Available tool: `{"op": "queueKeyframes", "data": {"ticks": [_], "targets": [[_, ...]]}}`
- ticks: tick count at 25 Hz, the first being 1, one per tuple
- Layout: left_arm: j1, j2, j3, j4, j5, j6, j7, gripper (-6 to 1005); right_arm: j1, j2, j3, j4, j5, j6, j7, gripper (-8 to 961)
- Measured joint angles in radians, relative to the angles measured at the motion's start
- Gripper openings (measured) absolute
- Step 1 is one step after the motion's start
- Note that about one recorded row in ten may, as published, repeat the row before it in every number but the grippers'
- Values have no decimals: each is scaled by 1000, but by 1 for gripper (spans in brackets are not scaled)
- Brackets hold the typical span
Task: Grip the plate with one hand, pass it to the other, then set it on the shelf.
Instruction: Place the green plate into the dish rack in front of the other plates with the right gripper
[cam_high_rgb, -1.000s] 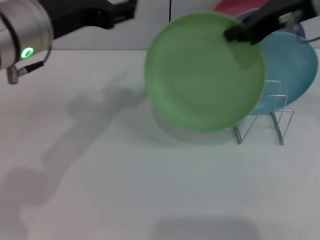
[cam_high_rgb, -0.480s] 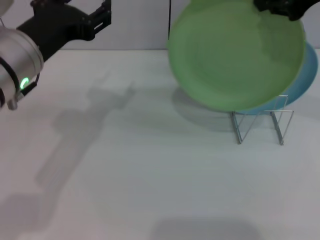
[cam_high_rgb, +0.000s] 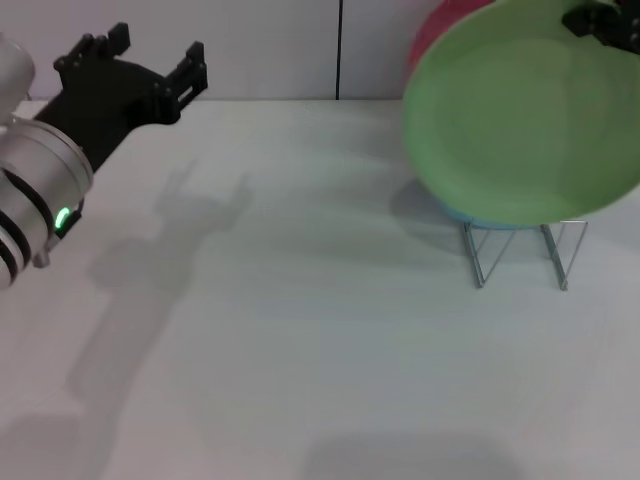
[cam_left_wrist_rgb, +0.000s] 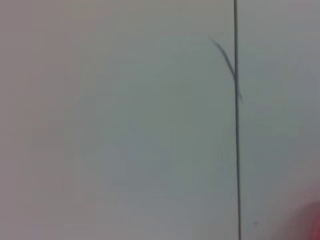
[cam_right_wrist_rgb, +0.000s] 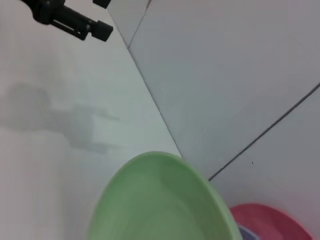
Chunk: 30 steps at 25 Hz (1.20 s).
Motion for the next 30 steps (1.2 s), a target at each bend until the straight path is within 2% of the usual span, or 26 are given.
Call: {"op": "queueKeyframes", "data": {"ticks": [14,30], "targets": [[-10,-2,68,69,-25,60,-12,782,-16,11,9,-40,-41,-6,-200,76],[-20,-2,85,77,-27,72,-12,780,-51,29,-9,-35,-90,3,-239,79]]}}
